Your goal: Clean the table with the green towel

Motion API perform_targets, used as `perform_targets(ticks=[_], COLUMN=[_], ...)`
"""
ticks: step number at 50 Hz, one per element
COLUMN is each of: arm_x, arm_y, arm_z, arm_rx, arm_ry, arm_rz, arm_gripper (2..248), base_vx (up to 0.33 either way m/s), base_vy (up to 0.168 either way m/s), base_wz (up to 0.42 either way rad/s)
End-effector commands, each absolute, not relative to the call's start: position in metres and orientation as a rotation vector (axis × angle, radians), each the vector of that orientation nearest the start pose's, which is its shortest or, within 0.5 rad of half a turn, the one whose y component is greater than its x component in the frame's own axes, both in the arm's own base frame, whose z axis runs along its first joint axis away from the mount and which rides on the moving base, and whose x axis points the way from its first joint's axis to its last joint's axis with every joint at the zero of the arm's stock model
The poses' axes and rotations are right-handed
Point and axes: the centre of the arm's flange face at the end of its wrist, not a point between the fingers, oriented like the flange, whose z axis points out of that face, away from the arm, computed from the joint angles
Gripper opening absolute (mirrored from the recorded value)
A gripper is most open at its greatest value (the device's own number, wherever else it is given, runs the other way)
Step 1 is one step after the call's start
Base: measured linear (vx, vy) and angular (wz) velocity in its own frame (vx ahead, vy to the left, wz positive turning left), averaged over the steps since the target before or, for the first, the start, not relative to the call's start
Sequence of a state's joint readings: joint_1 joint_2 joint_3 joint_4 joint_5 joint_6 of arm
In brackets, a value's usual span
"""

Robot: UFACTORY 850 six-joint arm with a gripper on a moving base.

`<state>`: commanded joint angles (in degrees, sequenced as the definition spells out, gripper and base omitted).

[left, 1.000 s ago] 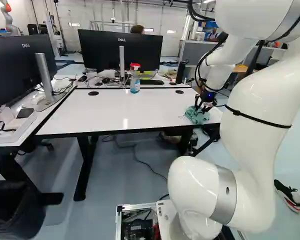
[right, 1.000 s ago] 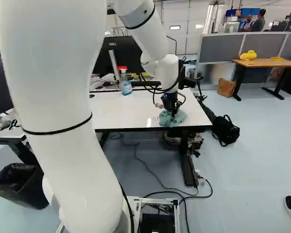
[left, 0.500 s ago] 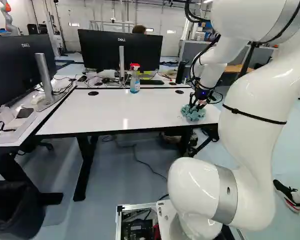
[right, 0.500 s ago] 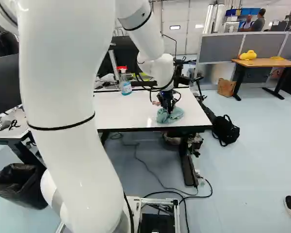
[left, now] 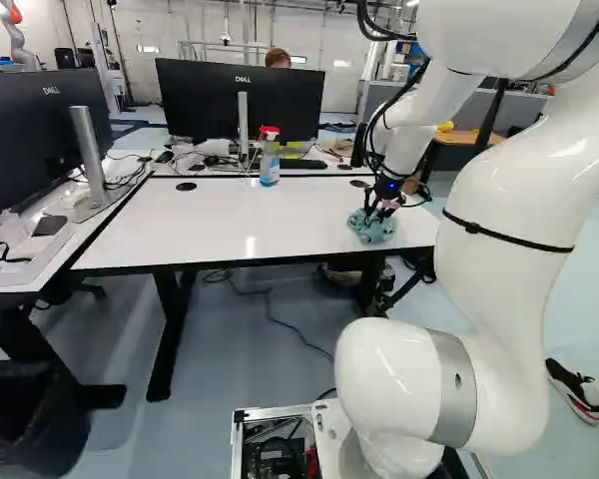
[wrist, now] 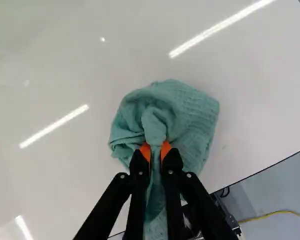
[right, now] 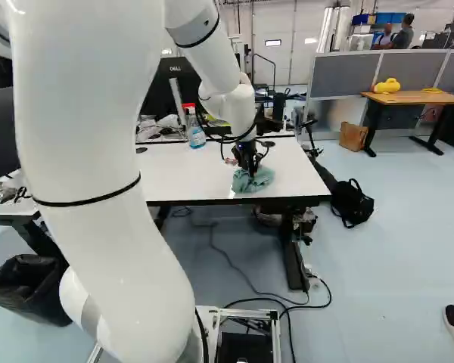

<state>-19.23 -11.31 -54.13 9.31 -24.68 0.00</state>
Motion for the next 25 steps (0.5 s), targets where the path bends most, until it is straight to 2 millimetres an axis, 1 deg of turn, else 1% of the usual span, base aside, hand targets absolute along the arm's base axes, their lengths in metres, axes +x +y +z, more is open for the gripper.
perform_targets(ticks=[11, 25], arm_x=[0.472, 0.451], arm_y=[-0.141, -0.123], arm_z=[0.451, 0.45], arm_rx=[-2.986, -2.991], arm_ry=[0.667, 0.634], arm_rz=[-0.495, -0.482], arm_gripper=[42, 42], base_vx=[0.0, 0.0], base_vy=[0.0, 0.0], base_wz=[0.0, 0.0])
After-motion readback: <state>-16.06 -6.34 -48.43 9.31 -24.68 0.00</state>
